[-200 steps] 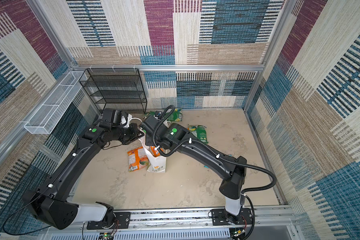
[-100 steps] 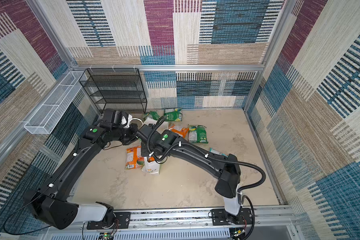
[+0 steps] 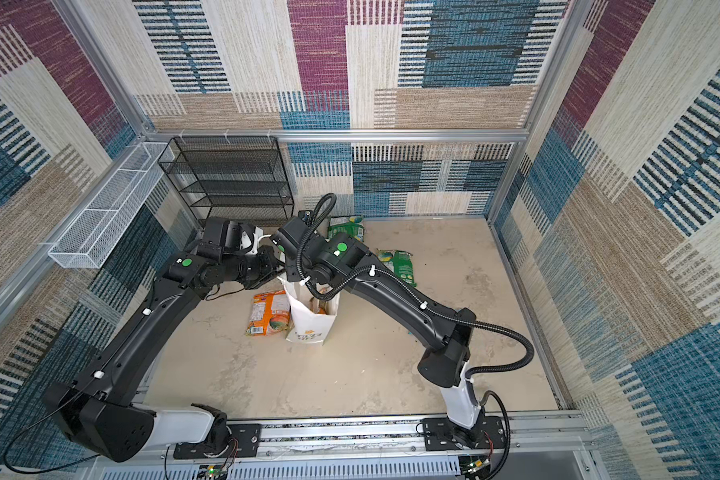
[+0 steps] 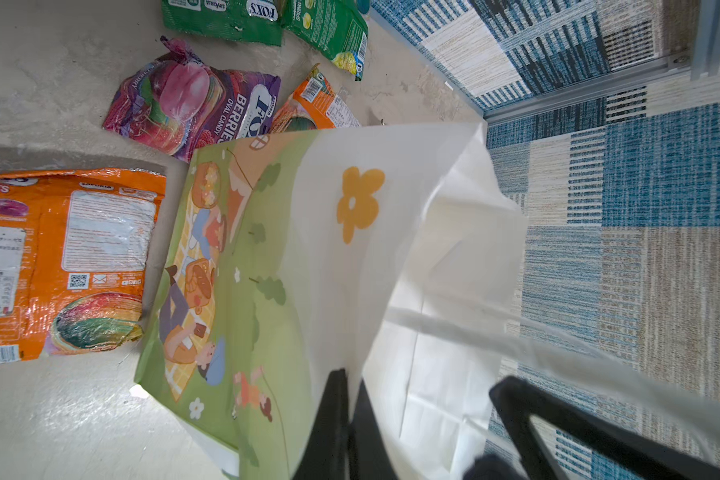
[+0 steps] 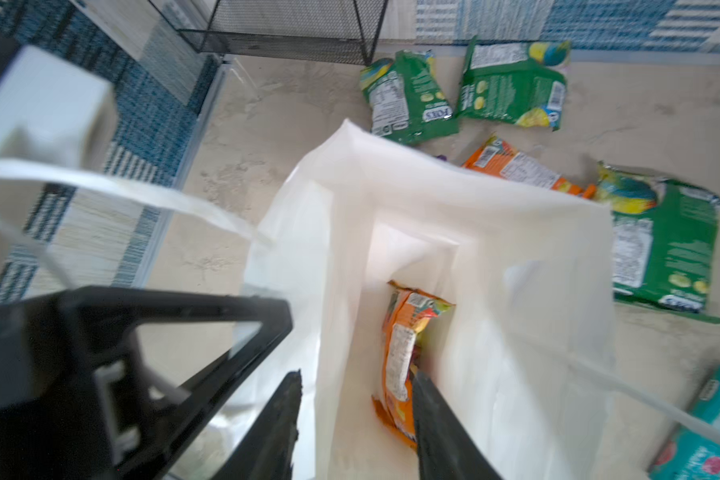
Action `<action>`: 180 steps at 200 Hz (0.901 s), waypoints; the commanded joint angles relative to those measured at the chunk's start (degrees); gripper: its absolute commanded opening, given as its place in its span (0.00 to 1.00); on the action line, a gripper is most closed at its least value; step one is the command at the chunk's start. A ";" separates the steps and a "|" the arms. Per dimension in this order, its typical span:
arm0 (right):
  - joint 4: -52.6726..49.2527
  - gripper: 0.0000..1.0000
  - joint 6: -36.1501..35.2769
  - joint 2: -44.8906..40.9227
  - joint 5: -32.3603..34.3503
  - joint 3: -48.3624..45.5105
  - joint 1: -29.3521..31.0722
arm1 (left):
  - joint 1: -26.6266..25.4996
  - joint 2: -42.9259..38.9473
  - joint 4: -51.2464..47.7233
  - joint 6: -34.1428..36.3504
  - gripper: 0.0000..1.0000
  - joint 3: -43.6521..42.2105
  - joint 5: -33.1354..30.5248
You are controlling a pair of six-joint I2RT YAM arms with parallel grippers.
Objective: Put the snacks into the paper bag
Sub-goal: 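Lower the orange packet into the bag and open the right gripper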
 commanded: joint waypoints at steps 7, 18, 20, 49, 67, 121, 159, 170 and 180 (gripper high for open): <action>-4.88 0.56 -6.33 0.86 3.17 11.30 0.18 | -0.06 -0.41 0.44 0.85 0.00 0.69 -1.15; -4.24 0.63 -7.56 -0.58 3.83 13.59 0.18 | -0.03 -0.36 0.34 0.86 0.00 0.69 -1.91; -3.97 0.64 -7.70 -1.05 4.01 13.61 0.18 | -0.06 -0.32 0.36 0.84 0.00 0.60 -2.03; -0.39 0.75 -7.98 -10.81 7.06 3.27 -1.30 | -0.06 0.13 0.24 0.76 0.00 0.69 -1.97; -0.86 0.79 -5.77 -15.88 8.94 -5.13 -3.09 | -0.09 0.23 -0.18 1.28 0.00 1.19 -2.40; 12.40 0.82 -2.57 -27.40 1.82 -31.15 -4.47 | -0.84 -0.06 -2.02 2.41 0.00 2.93 -5.24; 18.88 0.36 -2.88 -28.64 -2.91 -35.23 -5.30 | -1.36 1.16 -2.43 2.30 0.00 3.60 -5.06; 19.08 0.23 -3.19 -28.69 -2.16 -34.87 -5.80 | -1.56 1.51 -2.37 2.16 0.00 3.91 -4.51; 19.06 0.08 -3.50 -28.71 -2.32 -34.46 -6.90 | -1.82 1.78 -2.44 1.92 0.00 4.43 -4.09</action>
